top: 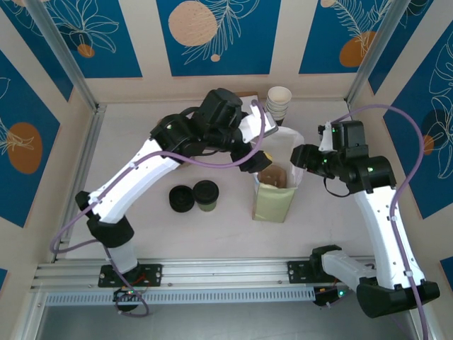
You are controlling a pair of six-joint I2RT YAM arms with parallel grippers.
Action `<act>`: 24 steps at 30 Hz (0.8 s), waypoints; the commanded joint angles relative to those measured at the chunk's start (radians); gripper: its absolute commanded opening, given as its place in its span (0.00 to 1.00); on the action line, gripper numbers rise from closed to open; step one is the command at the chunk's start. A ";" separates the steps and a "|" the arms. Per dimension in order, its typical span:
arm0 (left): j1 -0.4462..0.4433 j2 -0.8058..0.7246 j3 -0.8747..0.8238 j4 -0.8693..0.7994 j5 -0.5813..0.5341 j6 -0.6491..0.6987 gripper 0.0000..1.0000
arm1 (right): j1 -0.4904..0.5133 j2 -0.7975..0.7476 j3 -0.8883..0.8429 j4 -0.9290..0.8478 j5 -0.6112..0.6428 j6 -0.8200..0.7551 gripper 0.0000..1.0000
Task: Pack the takeout coffee
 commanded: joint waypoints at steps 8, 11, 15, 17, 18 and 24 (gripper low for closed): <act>0.009 -0.128 -0.174 0.044 -0.035 -0.058 0.89 | -0.081 0.065 0.143 -0.011 0.008 -0.163 0.62; 0.009 -0.156 -0.218 0.053 -0.029 -0.067 0.89 | -0.091 0.135 0.136 0.050 -0.076 -0.227 0.62; 0.011 -0.190 -0.274 0.060 -0.035 -0.080 0.89 | -0.097 0.233 0.149 0.068 -0.101 -0.235 0.62; 0.011 -0.214 -0.306 0.069 -0.042 -0.086 0.89 | -0.096 0.267 0.148 0.069 -0.082 -0.230 0.62; 0.011 -0.223 -0.318 0.072 -0.044 -0.087 0.90 | -0.096 0.277 0.143 0.072 -0.070 -0.231 0.62; 0.010 -0.251 -0.355 0.080 -0.056 -0.086 0.90 | -0.097 0.302 0.084 0.111 -0.054 -0.229 0.60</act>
